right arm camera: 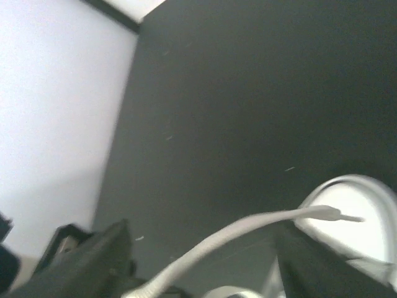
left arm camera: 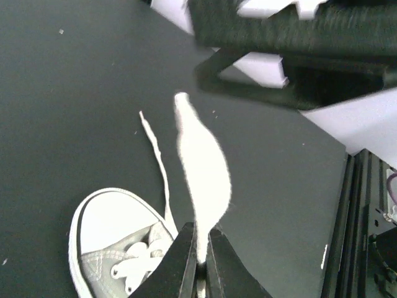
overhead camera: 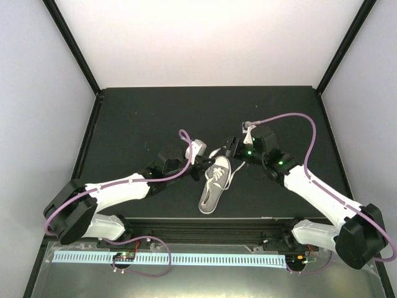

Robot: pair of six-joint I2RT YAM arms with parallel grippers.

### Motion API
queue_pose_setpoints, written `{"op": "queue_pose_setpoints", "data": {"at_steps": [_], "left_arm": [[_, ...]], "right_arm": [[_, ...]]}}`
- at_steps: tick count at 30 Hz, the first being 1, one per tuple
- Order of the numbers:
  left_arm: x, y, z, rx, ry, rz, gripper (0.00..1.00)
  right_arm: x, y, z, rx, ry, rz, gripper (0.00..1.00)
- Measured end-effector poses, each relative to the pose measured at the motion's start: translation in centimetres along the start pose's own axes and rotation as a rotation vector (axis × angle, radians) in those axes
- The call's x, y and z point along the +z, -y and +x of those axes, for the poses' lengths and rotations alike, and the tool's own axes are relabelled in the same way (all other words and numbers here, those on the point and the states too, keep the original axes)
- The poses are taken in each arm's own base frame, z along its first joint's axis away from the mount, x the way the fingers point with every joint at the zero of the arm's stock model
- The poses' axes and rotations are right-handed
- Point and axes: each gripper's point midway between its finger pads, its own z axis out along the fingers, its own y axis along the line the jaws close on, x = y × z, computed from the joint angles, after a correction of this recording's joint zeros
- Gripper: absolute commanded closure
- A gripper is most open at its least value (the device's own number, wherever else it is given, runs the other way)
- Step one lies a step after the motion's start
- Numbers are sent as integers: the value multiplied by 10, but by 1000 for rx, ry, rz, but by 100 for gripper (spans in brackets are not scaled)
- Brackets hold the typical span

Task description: Tie the shoes

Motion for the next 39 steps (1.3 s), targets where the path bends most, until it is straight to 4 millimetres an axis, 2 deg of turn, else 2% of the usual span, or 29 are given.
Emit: {"op": "queue_pose_setpoints", "data": {"at_steps": [3, 8, 11, 14, 20, 24, 31, 35, 39], "left_arm": [[-1, -6, 8, -39, -31, -33, 99], [-4, -13, 15, -80, -58, -75, 98], [-8, -13, 14, -93, -60, -88, 99], [-10, -13, 13, -104, -57, -90, 98], [-11, -14, 18, -124, -73, -97, 98], [-11, -14, 19, -133, -80, -98, 98], [-11, -13, 22, -138, -91, -93, 99], [-11, -12, 23, -140, -98, -88, 98], [-12, -12, 27, -144, -112, -88, 99]], "right_arm": [[-10, 21, -18, -63, 68, 148, 13], [-24, 63, -20, -101, 88, 350, 13], [-21, 93, -10, -92, 48, 439, 15], [-7, 122, 12, -79, -45, 518, 20], [6, 160, 50, -41, -157, 593, 22], [8, 173, 63, -2, -167, 606, 23], [24, 190, 73, 68, -154, 624, 28], [33, 189, 66, 81, -115, 608, 29], [41, 189, 61, 65, -99, 620, 37]]}}
